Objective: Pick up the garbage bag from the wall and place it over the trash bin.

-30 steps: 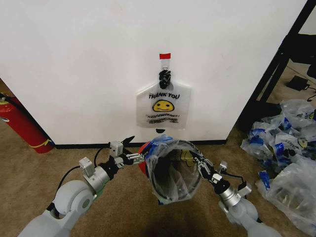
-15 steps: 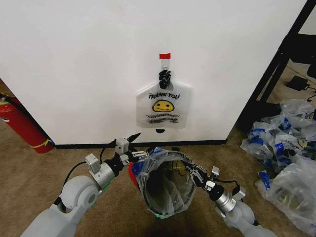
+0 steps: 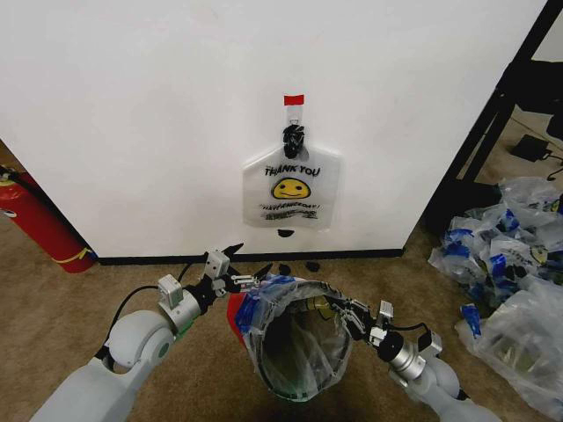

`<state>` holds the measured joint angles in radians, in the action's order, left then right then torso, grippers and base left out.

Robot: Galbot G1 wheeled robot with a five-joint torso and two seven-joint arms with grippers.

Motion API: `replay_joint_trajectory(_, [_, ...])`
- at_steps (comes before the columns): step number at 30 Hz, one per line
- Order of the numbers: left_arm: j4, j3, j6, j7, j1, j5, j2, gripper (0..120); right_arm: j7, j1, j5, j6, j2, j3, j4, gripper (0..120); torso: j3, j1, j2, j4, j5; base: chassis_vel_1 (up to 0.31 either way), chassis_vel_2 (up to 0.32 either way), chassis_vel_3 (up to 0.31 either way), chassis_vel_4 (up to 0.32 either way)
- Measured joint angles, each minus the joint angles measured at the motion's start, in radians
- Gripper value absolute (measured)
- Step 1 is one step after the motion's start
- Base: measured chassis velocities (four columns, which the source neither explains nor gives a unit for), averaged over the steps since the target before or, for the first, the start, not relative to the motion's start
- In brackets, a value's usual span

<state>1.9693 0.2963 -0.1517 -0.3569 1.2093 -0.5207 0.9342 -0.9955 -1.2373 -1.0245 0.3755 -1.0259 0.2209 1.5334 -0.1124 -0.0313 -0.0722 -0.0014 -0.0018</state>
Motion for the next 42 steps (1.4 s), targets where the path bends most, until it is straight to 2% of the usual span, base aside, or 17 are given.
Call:
replay_joint_trajectory(6, [-0.014,0.000,0.020,-0.024,0.003,0.045,0.010,100,0.009,-0.003,-0.017,-0.007,-0.001,-0.006,0.020,1,0.000,0.000,0.000,0.0000,-0.0001,0.000,0.000,0.000,0.000])
replay_joint_trajectory(12, [-0.037,-0.001,0.045,-0.002,-0.003,0.062,0.013,100,0.002,-0.005,-0.030,-0.020,0.000,-0.009,0.035,1,0.000,0.000,0.000,0.0000,0.0000,0.000,0.000,0.000,0.000])
replay_joint_trajectory(20, [-0.065,0.002,0.073,0.151,-0.022,0.020,0.016,100,0.026,-0.019,-0.043,-0.019,-0.004,-0.015,0.041,1,0.000,0.000,0.000,-0.0002,-0.0001,0.000,0.000,0.000,0.000])
replay_joint_trajectory(22, [-0.078,0.003,0.084,0.203,-0.029,0.014,0.016,100,0.057,-0.026,-0.046,-0.018,-0.006,-0.024,0.043,1,0.000,0.000,0.000,-0.0001,0.0001,0.000,0.000,0.000,0.000])
replay_joint_trajectory(24, [-0.103,0.004,0.097,0.263,-0.033,0.015,0.018,100,0.140,-0.036,-0.059,-0.016,-0.010,-0.041,0.052,1,0.000,0.000,0.000,-0.0001,-0.0001,0.000,0.000,0.000,0.000])
replay_joint_trajectory(26, [-0.110,0.004,0.102,0.282,-0.033,0.016,0.019,100,0.168,-0.038,-0.063,-0.015,-0.011,-0.046,0.055,1,0.000,0.000,0.000,-0.0002,-0.0001,0.000,0.000,0.000,0.000])
replay_joint_trajectory(30, [-0.130,0.005,0.111,0.359,-0.017,0.024,0.033,100,0.359,-0.056,-0.074,-0.021,-0.016,-0.080,0.083,1,0.000,0.000,0.000,-0.0001,-0.0001,0.000,0.000,0.000,0.000])
replay_joint_trajectory(32, [-0.145,0.004,0.095,0.444,-0.010,0.037,0.047,100,0.510,-0.070,-0.080,-0.045,-0.020,-0.105,0.119,1,0.000,0.000,0.000,-0.0003,0.0000,0.000,0.000,0.000,0.000])
replay_joint_trajectory(33, [-0.145,0.004,0.095,0.444,-0.010,0.037,0.047,100,0.510,-0.070,-0.080,-0.045,-0.020,-0.105,0.119,1,0.000,0.000,0.000,-0.0003,0.0000,0.000,0.000,0.000,0.000])
replay_joint_trajectory(36, [-0.167,0.001,0.040,0.629,0.008,0.058,0.073,100,0.767,-0.073,-0.073,-0.086,-0.033,-0.143,0.172,1,0.000,0.000,0.000,-0.0002,-0.0002,0.000,0.000,0.000,0.000])
replay_joint_trajectory(38, [-0.171,0.002,0.022,0.688,0.030,0.070,0.087,100,0.947,-0.067,-0.066,-0.133,-0.042,-0.165,0.203,1,0.000,0.000,0.000,0.0001,-0.0002,0.000,0.000,0.000,0.000])
replay_joint_trajectory(39, [-0.169,0.002,0.020,0.695,0.042,0.080,0.092,100,1.035,-0.061,-0.066,-0.169,-0.047,-0.173,0.219,1,0.000,0.000,0.000,0.0000,-0.0001,0.000,0.000,0.000,0.000])
replay_joint_trajectory(41, [-0.166,0.003,0.020,0.697,0.051,0.088,0.096,100,1.087,-0.057,-0.066,-0.191,-0.051,-0.177,0.227,1,0.000,0.000,0.000,0.0001,-0.0003,0.000,0.000,0.000,0.000])
replay_joint_trajectory(42, [-0.155,0.003,0.020,0.697,0.065,0.103,0.105,100,1.196,-0.045,-0.068,-0.240,-0.060,-0.184,0.239,1,0.000,0.000,0.000,0.0000,-0.0003,0.000,0.000,0.000,0.000])
